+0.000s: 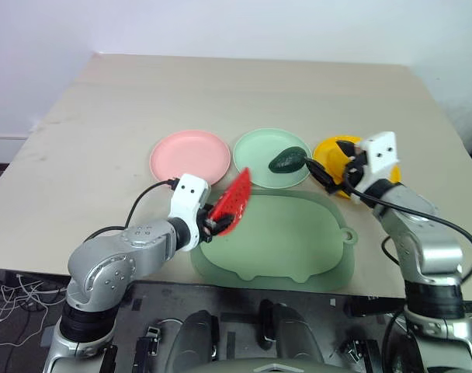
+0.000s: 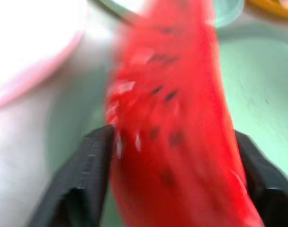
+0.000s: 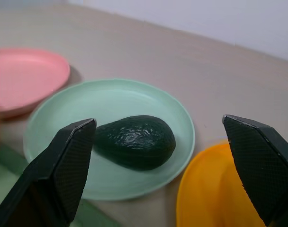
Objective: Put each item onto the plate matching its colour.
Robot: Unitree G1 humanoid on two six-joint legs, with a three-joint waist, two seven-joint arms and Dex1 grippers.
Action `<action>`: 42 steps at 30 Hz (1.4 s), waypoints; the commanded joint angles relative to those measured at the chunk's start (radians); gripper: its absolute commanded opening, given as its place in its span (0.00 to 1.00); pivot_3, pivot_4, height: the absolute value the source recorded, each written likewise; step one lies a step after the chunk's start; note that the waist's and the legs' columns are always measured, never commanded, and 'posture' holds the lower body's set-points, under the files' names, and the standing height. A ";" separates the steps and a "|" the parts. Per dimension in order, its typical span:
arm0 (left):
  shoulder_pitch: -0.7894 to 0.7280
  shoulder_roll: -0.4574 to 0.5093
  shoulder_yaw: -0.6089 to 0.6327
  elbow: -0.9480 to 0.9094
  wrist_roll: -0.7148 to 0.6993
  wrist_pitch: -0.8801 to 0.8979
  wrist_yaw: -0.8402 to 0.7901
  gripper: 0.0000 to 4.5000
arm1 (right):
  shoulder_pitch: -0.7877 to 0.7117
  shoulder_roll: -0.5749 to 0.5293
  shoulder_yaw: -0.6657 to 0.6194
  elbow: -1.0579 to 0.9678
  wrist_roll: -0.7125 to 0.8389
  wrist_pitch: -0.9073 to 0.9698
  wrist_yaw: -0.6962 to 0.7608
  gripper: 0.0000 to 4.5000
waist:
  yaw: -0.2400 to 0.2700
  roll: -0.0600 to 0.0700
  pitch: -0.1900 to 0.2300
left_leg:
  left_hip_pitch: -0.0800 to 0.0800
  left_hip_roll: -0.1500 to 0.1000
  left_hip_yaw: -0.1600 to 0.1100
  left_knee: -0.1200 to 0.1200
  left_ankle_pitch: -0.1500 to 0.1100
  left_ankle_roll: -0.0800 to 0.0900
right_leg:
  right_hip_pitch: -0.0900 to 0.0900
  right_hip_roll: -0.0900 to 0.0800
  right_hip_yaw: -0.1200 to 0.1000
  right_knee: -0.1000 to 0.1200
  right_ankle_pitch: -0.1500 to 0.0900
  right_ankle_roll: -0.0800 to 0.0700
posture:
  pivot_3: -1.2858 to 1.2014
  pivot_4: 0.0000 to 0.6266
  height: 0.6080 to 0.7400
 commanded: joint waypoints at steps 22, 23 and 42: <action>-0.157 0.035 0.020 0.112 0.105 -0.007 -0.215 0.87 | 0.109 -0.037 0.041 -0.181 0.135 0.043 0.002 1.00 | -0.005 0.000 0.000 | 0.000 0.000 0.000 0.000 0.000 0.000 | 0.000 0.001 0.001 0.000 0.000 0.000 | 0.52 0.24 1.00; -0.155 0.030 0.020 0.119 0.113 0.006 -0.208 0.94 | 0.104 -0.035 0.044 -0.180 0.136 0.043 -0.001 1.00 | -0.005 0.000 0.000 | 0.000 0.000 0.000 0.000 0.000 0.000 | 0.000 0.001 0.001 0.000 0.000 0.000 | 0.52 0.24 1.00; -0.141 -0.021 0.009 0.126 0.179 0.023 -0.211 0.23 | 0.067 -0.034 0.068 -0.158 0.124 0.034 -0.014 1.00 | -0.004 0.000 0.000 | 0.001 0.000 0.000 0.000 0.000 0.000 | 0.000 0.001 0.001 0.000 0.000 0.000 | 0.52 0.24 1.00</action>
